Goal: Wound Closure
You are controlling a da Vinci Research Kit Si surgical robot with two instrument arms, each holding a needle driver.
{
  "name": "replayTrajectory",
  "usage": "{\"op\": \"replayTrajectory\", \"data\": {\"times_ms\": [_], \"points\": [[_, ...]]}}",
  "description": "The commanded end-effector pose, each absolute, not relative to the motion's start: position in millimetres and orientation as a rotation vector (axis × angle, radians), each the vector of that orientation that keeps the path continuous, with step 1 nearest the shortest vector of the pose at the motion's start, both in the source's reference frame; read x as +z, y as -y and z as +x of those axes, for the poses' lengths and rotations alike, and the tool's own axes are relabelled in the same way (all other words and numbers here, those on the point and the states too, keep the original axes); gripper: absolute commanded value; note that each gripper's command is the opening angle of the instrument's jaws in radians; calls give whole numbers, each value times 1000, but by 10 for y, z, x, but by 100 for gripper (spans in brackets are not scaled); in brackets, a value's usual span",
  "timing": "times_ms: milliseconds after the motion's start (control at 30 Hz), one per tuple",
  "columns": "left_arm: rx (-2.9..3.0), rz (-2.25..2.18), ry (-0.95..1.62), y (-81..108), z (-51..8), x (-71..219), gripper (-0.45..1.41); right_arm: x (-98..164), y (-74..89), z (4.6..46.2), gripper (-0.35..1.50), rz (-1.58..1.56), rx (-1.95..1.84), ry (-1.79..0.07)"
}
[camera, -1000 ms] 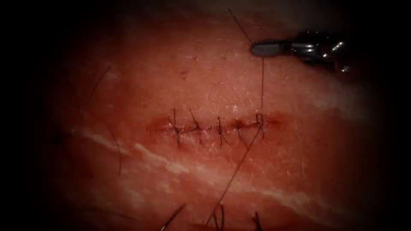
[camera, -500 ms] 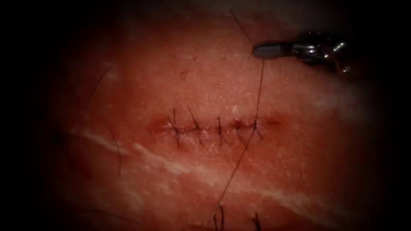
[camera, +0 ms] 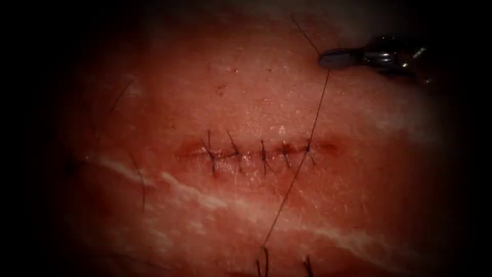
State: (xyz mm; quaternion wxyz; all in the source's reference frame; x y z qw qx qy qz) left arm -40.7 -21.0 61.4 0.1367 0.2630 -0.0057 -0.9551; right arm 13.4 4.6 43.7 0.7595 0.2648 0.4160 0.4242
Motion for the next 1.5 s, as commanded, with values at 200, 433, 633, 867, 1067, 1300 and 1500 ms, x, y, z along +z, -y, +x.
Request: {"op": "replayTrajectory", "data": {"times_ms": [200, 433, 633, 867, 1067, 1300, 1500], "points": [[-2764, 768, -3, 214, -417, 615, -45, 435, -37, 132, -35, 560, 948, -951], [-2829, 840, 109, 151, -406, 581, -35, 411, -26, 117, 121, 553, 912, -1100], [-2906, 898, 263, 61, -380, 547, -33, 371, -11, 78, 138, 374, 688, -1168], [-2991, 955, 405, -44, -358, 534, -40, 327, 24, 45, 146, 263, 635, -1131], [-3019, 948, 443, -99, -373, 540, -45, 300, 49, 54, 145, 317, 611, -1216], [-3032, 976, 444, -150, -398, 550, -45, 294, 60, 104, 128, 352, 588, -1270], [-3055, 986, 456, -185, -407, 567, -38, 310, 80, 144, 10, 355, 553, -1306]]}}
